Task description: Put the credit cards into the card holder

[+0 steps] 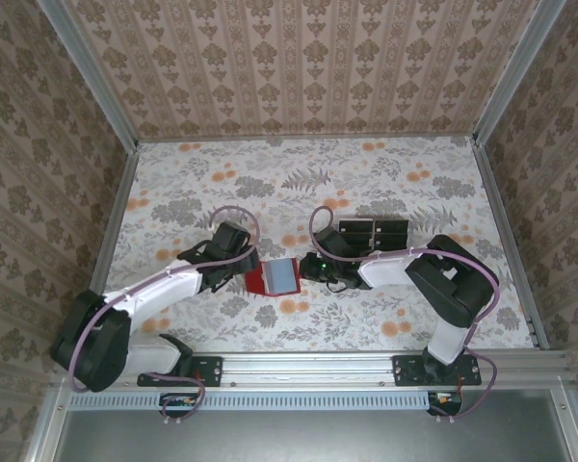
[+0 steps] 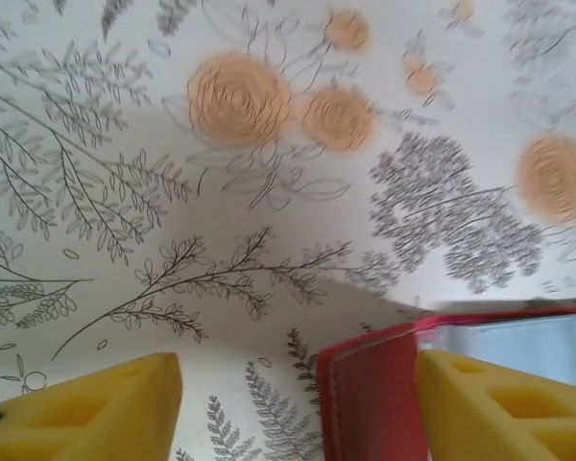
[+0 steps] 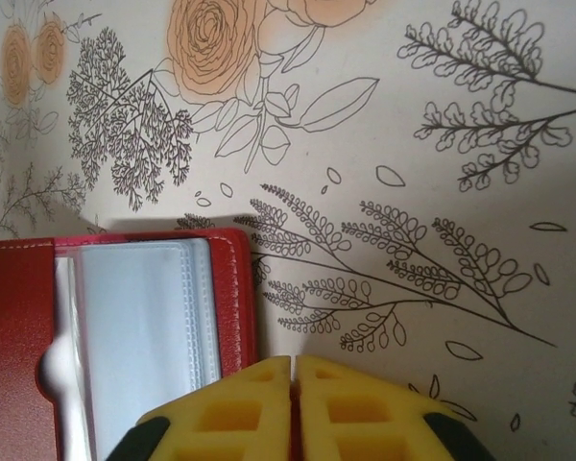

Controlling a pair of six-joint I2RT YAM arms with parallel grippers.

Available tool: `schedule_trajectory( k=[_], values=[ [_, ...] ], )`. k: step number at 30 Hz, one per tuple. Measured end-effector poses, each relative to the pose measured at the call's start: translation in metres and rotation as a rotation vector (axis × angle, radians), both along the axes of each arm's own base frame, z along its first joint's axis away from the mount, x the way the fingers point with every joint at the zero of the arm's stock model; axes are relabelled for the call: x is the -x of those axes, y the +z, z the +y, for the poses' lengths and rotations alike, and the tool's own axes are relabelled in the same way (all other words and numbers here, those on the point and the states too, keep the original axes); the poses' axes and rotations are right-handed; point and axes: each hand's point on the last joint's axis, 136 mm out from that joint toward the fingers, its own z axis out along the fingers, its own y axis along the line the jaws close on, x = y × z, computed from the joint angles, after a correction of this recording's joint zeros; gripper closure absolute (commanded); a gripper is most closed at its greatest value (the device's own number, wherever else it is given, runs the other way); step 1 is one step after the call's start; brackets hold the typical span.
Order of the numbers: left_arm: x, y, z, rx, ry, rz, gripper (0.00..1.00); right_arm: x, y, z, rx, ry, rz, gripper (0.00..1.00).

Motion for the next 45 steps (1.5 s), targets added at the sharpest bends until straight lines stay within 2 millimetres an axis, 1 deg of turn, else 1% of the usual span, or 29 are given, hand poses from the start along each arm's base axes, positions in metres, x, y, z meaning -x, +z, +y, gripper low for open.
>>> schedule_trajectory(
  k=[4, 7, 10, 14, 16, 19, 22, 24, 27, 30, 34, 38, 45],
  values=[
    [0.003, 0.022, -0.002, 0.024, -0.019, -0.042, 0.25, 0.006, 0.010, -0.004, 0.008, 0.003, 0.006, 0.63],
    [0.011, 0.026, -0.008, 0.028, -0.050, -0.045, 0.24, 0.010, 0.028, -0.008, 0.006, 0.004, -0.009, 0.56],
    [0.022, 0.023, -0.016, 0.017, -0.086, -0.026, 0.24, 0.013, 0.052, -0.010, -0.005, 0.010, -0.041, 0.50],
    [0.034, 0.017, -0.023, 0.000, -0.097, -0.008, 0.26, 0.012, 0.076, -0.003, -0.005, 0.045, -0.076, 0.47],
    [0.040, 0.007, -0.019, -0.025, -0.078, 0.013, 0.27, 0.010, 0.085, 0.002, -0.003, 0.062, -0.086, 0.47],
    [0.053, -0.016, -0.001, -0.077, -0.025, 0.062, 0.31, 0.004, 0.093, 0.014, -0.006, 0.087, -0.099, 0.49],
    [0.064, -0.035, 0.019, -0.125, 0.033, 0.101, 0.39, -0.001, 0.087, 0.027, 0.004, 0.109, -0.087, 0.52],
    [0.069, -0.042, 0.027, -0.145, 0.057, 0.115, 0.43, -0.003, 0.076, 0.035, 0.019, 0.125, -0.064, 0.53],
    [0.070, -0.045, 0.032, -0.156, 0.079, 0.111, 0.45, -0.002, 0.058, 0.043, 0.041, 0.143, -0.027, 0.55],
    [0.068, -0.044, 0.033, -0.154, 0.088, 0.104, 0.46, -0.001, 0.040, 0.047, 0.065, 0.152, 0.006, 0.56],
    [0.065, -0.047, 0.033, -0.158, 0.097, 0.100, 0.46, 0.000, 0.022, 0.047, 0.091, 0.154, 0.037, 0.55],
    [0.061, -0.050, 0.034, -0.157, 0.114, 0.102, 0.46, 0.001, 0.017, 0.046, 0.099, 0.155, 0.046, 0.55],
    [0.051, -0.056, 0.038, -0.148, 0.142, 0.105, 0.47, 0.000, 0.016, 0.046, 0.098, 0.155, 0.045, 0.55]
  ],
)
